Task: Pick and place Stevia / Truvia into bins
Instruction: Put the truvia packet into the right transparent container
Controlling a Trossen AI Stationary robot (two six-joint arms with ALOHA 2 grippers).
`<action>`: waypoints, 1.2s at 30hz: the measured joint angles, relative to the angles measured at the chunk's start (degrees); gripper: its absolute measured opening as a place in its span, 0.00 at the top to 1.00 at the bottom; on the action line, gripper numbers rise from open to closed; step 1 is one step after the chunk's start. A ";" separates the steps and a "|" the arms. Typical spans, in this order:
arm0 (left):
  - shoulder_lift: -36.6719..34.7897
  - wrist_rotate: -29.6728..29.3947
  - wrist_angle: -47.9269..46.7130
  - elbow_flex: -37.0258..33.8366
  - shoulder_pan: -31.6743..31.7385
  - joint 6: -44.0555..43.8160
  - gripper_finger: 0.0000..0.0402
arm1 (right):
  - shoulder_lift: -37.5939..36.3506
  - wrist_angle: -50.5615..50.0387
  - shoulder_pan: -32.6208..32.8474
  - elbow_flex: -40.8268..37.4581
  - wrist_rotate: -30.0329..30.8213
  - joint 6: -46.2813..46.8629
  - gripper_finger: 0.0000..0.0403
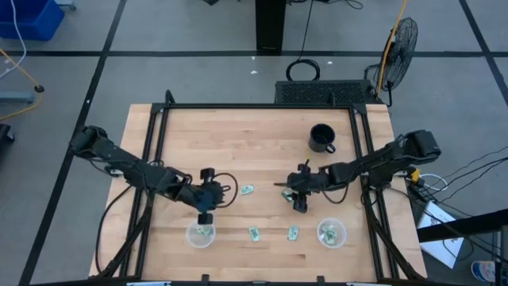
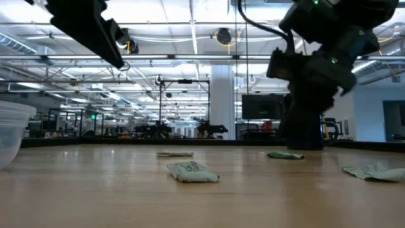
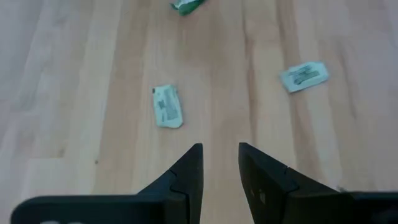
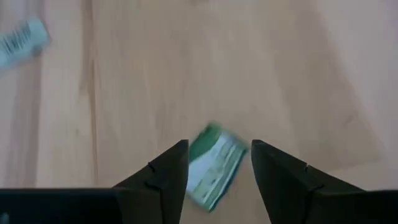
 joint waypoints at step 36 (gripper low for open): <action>0.00 0.11 0.33 -0.02 8.74 7.93 0.73 | -7.16 -2.17 5.34 -0.05 7.03 4.53 0.99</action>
